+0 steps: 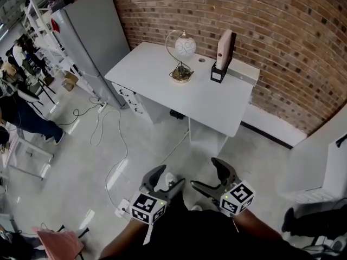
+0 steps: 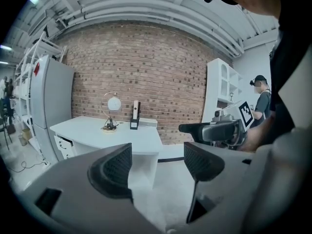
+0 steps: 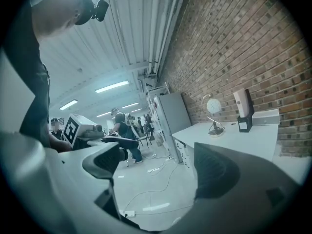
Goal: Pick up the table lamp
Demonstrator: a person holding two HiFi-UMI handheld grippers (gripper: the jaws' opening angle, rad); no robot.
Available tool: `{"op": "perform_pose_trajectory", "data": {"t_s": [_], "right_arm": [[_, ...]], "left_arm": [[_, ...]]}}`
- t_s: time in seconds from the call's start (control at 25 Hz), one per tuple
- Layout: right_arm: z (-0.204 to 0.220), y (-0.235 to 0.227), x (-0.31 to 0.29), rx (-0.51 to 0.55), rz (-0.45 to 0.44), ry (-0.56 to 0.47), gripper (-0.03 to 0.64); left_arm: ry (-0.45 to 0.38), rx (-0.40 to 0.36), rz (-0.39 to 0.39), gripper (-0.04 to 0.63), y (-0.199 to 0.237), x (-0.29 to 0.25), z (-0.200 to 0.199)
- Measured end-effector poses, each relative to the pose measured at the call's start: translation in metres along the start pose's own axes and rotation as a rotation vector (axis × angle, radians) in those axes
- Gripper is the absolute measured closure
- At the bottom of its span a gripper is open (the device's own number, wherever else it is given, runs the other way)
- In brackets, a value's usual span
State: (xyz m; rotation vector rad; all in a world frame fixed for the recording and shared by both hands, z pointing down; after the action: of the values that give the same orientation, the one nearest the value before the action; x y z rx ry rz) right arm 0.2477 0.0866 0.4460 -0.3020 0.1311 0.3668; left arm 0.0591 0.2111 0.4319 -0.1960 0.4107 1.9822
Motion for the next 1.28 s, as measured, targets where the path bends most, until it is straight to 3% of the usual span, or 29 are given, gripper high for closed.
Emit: {"op": "perform_pose_trajectory", "data": {"t_s": [0.12,0.32,0.8,1.08,1.28], "right_arm": [[0.000,-0.013,-0.017,-0.006,0.019,0.009,0.133],[-0.020,-0.033,-0.056,0.023,0.058,-0.003,0.137],[-0.082,-0.052,-0.192,0.090,0.108,-0.029,0.140],[-0.082,-0.049,-0.255,0.070,0.147,-0.029,0.146],[-0.078,-0.059,-0.268,0.047,0.185,0.013,0.147]], "left_arm": [[-0.002,0.016,0.025,0.264,0.020,-0.015,-0.004],[-0.064,-0.021,0.046,0.264,0.068,-0.036,-0.025],[-0.132,-0.065,0.071,0.264,0.225,-0.048,-0.086],[-0.105,-0.054,0.108,0.264,0.297,-0.048,-0.083],[-0.101,-0.021,0.144,0.264,0.317,-0.056,-0.082]]}}
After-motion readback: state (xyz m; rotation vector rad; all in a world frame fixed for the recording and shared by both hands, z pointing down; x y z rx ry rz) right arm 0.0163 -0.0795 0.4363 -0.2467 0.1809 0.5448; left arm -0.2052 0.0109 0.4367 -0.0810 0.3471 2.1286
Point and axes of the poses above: the fingertips, and each gripper's own axes: x backward along the fingers, y to its left, z out of its underside, the point moved 10 cm from there along x, backward along the fingers, and after that the axes turned 12 degrees about z, right-handed, at the moved point
